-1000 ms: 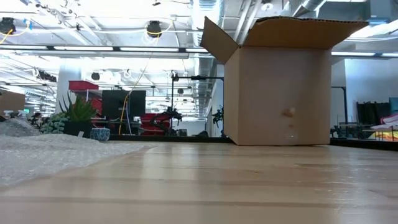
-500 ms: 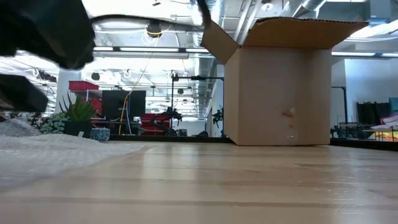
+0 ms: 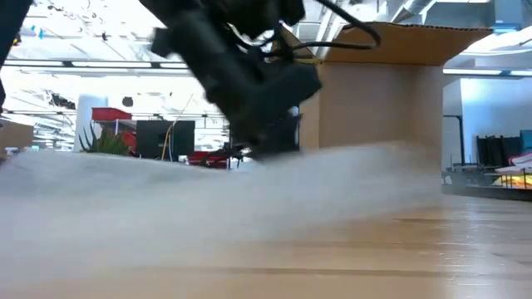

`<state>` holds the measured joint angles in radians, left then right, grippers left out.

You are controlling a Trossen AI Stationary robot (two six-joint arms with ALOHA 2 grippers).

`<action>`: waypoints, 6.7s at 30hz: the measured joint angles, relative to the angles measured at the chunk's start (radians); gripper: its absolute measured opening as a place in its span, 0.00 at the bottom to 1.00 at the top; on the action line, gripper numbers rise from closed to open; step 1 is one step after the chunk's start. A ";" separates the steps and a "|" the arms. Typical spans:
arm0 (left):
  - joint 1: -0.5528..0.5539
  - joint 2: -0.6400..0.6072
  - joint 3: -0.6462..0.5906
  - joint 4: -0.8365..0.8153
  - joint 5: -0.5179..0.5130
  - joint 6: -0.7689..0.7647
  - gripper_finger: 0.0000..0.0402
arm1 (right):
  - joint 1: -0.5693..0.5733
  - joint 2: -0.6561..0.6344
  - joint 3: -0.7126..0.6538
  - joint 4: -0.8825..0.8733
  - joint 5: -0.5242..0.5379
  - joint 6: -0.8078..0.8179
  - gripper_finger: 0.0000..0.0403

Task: Wrap mug
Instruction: Wrap the white patterned mug in the bubble wrap

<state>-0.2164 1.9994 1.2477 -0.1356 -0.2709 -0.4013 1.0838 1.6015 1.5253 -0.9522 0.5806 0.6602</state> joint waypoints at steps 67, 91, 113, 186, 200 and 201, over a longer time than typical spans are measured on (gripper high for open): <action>-0.405 -0.247 -0.090 -0.607 -0.404 -0.862 0.00 | -0.159 -0.275 -0.573 0.184 -0.474 0.068 0.43; -0.359 -0.124 -0.198 -0.129 -0.193 -0.766 0.00 | -0.479 -0.091 -0.210 0.127 -0.446 -0.130 0.02; -0.429 -0.213 0.016 -0.385 -0.188 -0.685 0.00 | -0.879 0.036 -0.189 0.219 -0.585 -0.192 0.02; -0.513 -0.198 0.011 -0.659 -0.320 -1.044 0.00 | -0.941 0.265 -0.120 0.301 -0.689 -0.432 0.29; -0.516 -0.198 0.011 -0.679 -0.339 -1.091 0.00 | -0.944 0.161 -0.079 0.204 -0.684 -0.513 0.49; -0.519 -0.198 0.011 -0.704 -0.341 -1.117 0.00 | -0.939 0.139 -0.079 0.196 -0.680 -0.513 0.48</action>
<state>-0.7350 1.8015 1.2590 -0.8393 -0.6115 -1.5186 0.1453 1.7401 1.4463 -0.7558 -0.0989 0.1474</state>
